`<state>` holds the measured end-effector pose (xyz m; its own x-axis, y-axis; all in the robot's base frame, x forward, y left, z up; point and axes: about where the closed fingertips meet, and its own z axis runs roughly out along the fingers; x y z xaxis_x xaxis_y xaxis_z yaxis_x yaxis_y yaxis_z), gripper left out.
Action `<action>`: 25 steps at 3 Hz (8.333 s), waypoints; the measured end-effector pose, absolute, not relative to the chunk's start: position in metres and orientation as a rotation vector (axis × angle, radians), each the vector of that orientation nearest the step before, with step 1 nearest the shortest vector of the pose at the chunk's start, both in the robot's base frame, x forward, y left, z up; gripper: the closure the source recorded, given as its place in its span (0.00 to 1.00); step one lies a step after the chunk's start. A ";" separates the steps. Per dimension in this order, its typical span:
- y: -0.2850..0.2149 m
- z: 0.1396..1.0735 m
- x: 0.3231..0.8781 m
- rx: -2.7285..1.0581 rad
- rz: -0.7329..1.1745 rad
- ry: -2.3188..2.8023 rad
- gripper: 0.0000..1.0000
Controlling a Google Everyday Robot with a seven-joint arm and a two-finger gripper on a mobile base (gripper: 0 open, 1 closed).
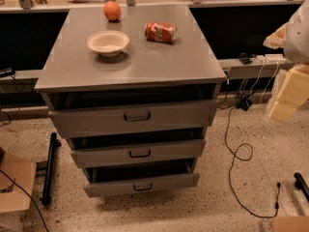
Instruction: Open top drawer
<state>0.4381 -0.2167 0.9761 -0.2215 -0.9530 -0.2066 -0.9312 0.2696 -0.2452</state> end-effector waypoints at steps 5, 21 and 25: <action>-0.123 0.938 0.478 -1.705 0.083 1.977 0.00; -0.060 0.661 0.567 -1.769 0.672 2.159 0.14; -0.070 0.654 0.508 -1.908 0.734 2.297 0.27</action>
Offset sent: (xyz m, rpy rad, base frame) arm 0.0249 0.0691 -0.0266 0.1647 -0.0680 0.0923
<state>0.5081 -0.0697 0.6541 -0.2286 -0.9100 -0.3460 -0.9420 0.1170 0.3146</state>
